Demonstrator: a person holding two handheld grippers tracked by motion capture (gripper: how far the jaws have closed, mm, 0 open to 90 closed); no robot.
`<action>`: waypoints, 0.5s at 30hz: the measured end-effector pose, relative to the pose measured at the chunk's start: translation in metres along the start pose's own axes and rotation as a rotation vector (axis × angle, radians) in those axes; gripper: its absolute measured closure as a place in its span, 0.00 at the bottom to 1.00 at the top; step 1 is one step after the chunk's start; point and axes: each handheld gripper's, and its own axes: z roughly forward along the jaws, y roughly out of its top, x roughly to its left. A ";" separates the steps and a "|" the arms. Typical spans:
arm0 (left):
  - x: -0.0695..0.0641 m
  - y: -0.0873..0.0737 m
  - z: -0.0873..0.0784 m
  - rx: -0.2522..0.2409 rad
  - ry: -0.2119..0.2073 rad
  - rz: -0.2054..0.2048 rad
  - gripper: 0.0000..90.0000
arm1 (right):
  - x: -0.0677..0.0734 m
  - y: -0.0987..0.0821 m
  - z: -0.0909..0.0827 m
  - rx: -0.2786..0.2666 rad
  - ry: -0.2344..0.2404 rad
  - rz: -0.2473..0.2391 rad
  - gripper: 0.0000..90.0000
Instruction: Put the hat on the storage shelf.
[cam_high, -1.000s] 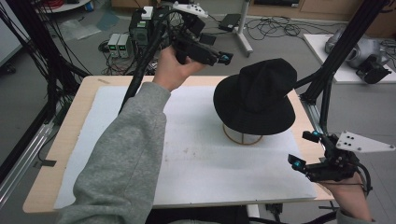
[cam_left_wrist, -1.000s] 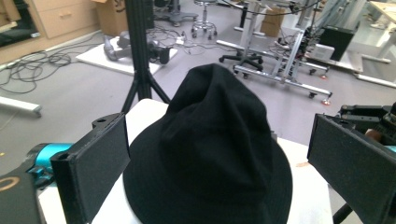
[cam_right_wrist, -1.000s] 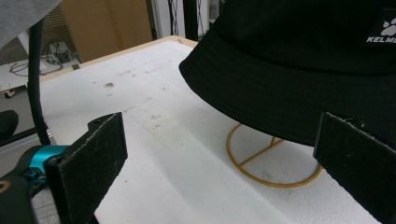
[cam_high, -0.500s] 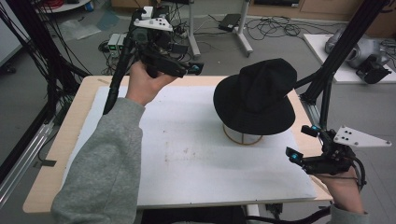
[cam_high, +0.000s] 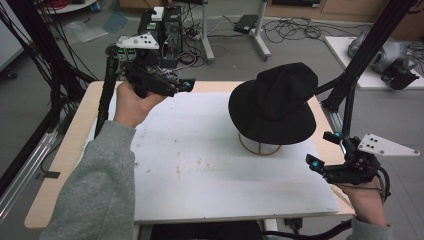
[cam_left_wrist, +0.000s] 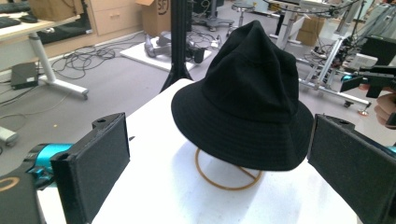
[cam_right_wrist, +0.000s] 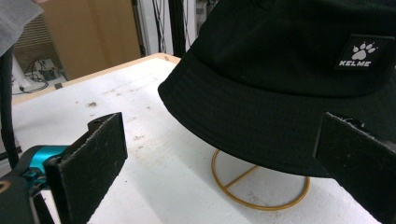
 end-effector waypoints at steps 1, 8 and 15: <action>0.000 -0.002 -0.003 0.001 0.007 0.005 0.07 | 0.000 0.000 0.000 -0.001 0.000 0.001 0.02; -0.003 -0.013 -0.024 -0.013 0.043 0.015 0.07 | -0.001 0.000 0.004 0.004 0.005 0.005 0.02; -0.007 -0.029 -0.041 -0.010 0.085 0.023 0.07 | -0.003 0.000 0.006 -0.020 -0.016 0.004 0.02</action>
